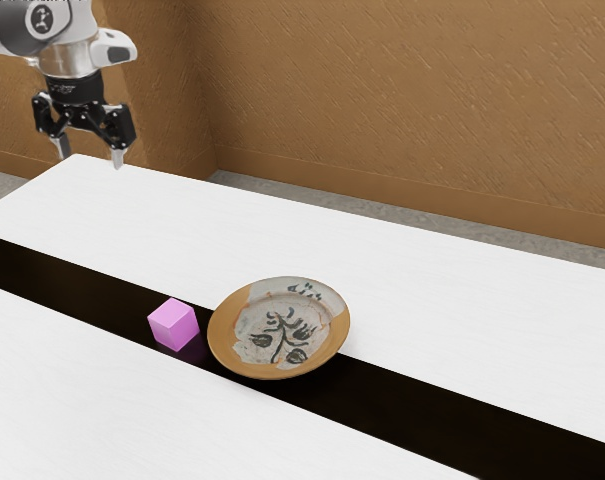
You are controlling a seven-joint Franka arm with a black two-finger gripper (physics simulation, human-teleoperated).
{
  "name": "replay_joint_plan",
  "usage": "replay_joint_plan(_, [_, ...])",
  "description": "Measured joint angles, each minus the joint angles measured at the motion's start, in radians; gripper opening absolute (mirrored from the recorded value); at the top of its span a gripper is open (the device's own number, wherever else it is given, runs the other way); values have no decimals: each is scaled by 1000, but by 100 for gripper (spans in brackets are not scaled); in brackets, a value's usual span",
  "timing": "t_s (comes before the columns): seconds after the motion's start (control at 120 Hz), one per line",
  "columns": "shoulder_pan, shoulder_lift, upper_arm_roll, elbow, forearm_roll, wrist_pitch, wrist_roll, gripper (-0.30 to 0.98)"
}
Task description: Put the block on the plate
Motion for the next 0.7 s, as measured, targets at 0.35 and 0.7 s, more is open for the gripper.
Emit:
replay_joint_plan(0.35, [-1,58,-1,-207,7,67,-61,69])
replay_joint_plan(0.7, [6,128,-2,-467,-46,361,-58,69])
